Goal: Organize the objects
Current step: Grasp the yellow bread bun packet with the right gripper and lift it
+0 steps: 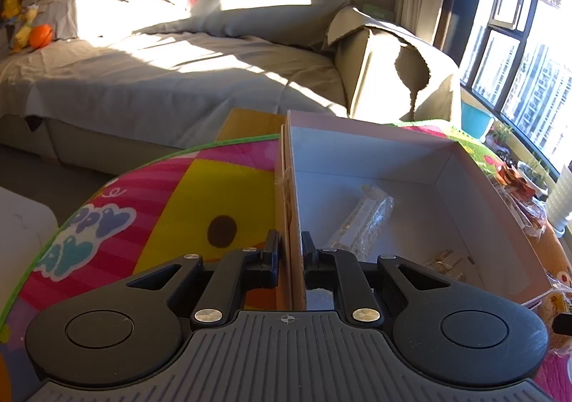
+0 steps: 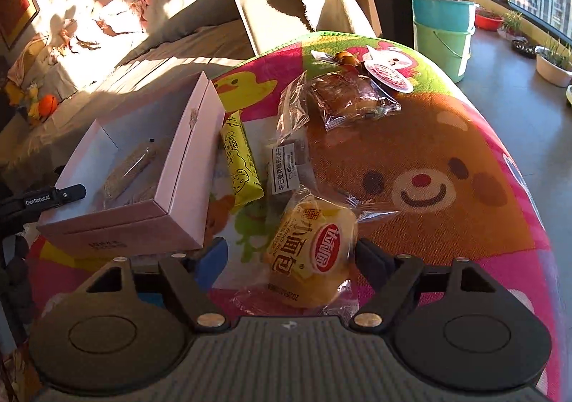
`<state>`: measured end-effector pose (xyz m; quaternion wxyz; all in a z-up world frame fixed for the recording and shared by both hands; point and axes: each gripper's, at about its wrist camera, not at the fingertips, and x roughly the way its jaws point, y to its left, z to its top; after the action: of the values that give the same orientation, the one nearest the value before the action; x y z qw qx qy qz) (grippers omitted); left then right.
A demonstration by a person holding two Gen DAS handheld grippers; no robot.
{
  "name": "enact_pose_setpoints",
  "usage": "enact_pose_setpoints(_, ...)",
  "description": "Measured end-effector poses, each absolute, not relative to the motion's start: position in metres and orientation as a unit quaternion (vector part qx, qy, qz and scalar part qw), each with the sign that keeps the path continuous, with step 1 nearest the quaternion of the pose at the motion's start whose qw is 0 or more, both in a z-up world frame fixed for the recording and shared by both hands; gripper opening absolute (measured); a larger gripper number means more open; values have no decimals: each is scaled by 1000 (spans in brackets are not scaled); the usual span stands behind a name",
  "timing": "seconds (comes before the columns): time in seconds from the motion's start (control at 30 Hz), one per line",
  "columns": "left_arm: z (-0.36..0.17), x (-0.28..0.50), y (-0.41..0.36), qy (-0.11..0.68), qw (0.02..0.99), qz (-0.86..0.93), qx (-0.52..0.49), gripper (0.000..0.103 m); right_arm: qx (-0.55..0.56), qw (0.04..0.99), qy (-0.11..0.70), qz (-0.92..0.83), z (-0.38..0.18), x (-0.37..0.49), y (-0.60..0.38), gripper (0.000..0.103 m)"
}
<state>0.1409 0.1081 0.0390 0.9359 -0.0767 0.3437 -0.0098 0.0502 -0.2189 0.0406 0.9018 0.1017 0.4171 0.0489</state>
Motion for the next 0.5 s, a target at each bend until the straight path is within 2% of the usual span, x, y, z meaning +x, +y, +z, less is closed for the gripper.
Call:
enact_pose_setpoints(0.1, 39, 140, 108, 343, 936, -10, -76, 14, 59, 907, 415, 47, 37, 51, -209, 69)
enact_pose_setpoints(0.13, 39, 140, 108, 343, 936, -10, -77, 14, 43, 908, 414, 51, 38, 49, -206, 59)
enact_pose_setpoints(0.23, 39, 139, 108, 343, 936, -9, -77, 14, 25, 908, 412, 69, 42, 38, -205, 51)
enact_pose_setpoints(0.5, 40, 140, 106, 343, 936, -8, -78, 14, 6, 907, 412, 91, 77, 5, -209, 50)
